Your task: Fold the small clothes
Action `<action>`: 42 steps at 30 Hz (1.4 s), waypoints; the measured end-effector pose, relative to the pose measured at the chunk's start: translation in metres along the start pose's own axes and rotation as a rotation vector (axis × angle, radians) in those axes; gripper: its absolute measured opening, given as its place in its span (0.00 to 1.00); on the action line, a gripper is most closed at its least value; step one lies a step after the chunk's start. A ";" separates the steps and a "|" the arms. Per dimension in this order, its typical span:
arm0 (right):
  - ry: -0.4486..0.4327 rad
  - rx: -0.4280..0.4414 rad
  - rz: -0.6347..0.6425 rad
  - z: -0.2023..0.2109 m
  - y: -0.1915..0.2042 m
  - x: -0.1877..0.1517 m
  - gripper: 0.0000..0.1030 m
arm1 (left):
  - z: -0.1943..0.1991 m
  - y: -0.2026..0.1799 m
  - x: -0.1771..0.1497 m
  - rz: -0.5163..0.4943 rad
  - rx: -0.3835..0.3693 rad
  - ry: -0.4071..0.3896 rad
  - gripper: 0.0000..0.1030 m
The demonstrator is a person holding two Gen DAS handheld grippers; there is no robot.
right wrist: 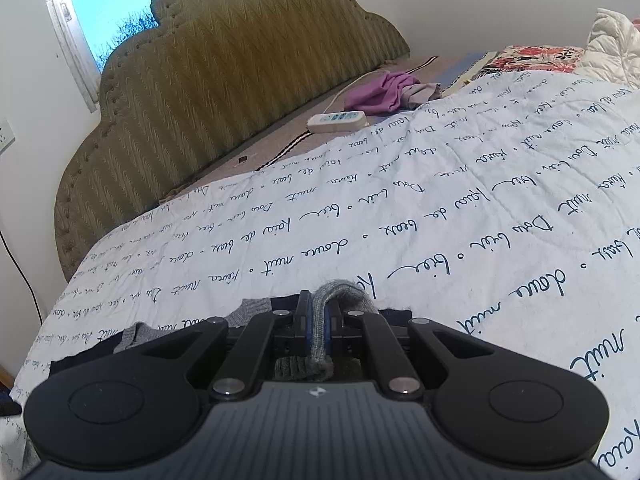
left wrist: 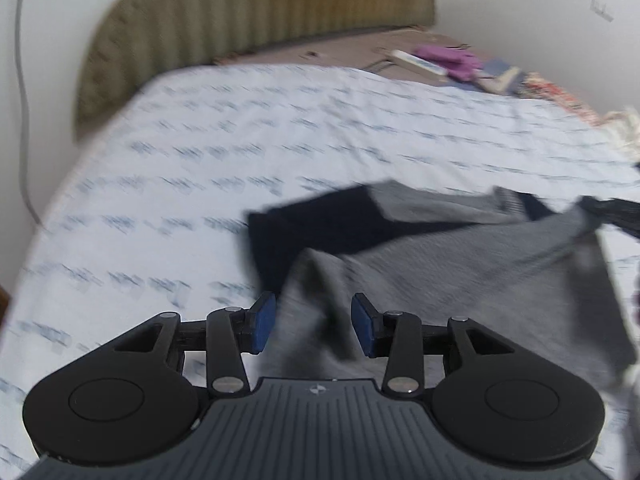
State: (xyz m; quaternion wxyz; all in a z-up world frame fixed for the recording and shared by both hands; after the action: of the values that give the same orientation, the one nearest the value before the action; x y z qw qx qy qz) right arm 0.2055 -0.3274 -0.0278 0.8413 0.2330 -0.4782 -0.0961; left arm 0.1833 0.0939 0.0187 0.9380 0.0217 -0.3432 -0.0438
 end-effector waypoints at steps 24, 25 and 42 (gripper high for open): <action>-0.046 0.036 -0.033 0.001 0.005 0.022 0.06 | -0.030 0.011 0.065 0.357 -0.022 -0.106 0.02; -0.034 0.030 -0.054 -0.005 0.002 0.022 0.06 | -0.044 0.012 0.073 0.377 -0.016 -0.086 0.03; 0.065 0.052 -0.057 -0.004 -0.013 0.009 0.60 | -0.026 0.013 0.018 0.192 0.107 -0.083 0.70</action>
State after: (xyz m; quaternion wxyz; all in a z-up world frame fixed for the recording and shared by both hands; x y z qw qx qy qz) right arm 0.2142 -0.3412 -0.0290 0.8468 0.2715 -0.4463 -0.1000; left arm 0.2143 0.1056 0.0115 0.9203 0.0368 -0.3841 0.0639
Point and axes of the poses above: each gripper's, at about its wrist camera, not at the fingertips, and z roughly against the way its jaws point, y to its left, x to its top, the point moved 1 cm from there along -z, roughly the way its jaws point, and after that the axes turned 9 degrees about x, right-handed, at the moved point
